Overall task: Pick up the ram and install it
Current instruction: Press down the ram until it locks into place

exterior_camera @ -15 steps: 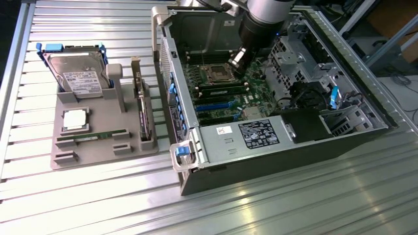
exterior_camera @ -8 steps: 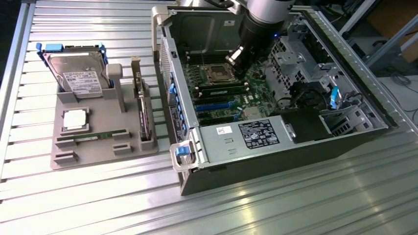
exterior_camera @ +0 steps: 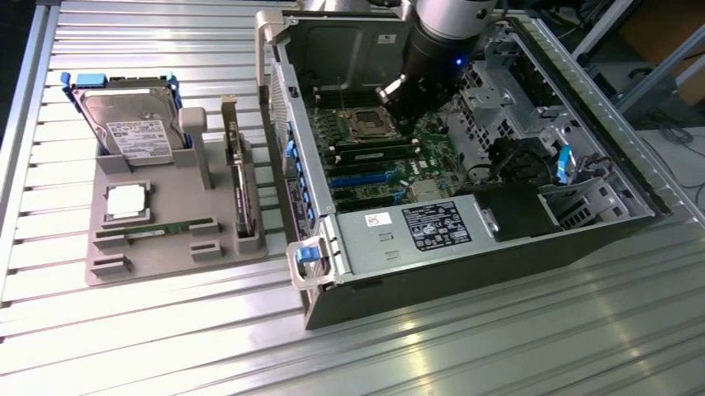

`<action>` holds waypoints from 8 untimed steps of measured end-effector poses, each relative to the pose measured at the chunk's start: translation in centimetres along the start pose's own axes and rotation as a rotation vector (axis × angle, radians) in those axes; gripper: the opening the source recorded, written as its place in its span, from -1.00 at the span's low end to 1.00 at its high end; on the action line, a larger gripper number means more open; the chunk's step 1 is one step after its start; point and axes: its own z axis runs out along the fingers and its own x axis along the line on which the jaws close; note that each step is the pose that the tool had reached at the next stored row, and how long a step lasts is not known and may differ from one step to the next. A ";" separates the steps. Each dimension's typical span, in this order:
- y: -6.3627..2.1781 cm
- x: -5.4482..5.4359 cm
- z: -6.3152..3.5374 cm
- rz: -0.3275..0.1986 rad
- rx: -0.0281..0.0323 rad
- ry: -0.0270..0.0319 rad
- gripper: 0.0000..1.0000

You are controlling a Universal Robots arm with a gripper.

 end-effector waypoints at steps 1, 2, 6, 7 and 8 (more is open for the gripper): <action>0.00 0.0 0.01 0.026 0.0019 0.0003 -0.79; 0.00 0.0 0.02 0.053 0.0038 0.0007 -0.79; 0.00 0.0 0.02 0.116 0.0085 0.0015 -0.79; 0.00 0.0 0.03 0.116 0.0084 0.0015 -0.79; 0.00 0.0 0.04 0.117 0.0082 0.0034 -0.79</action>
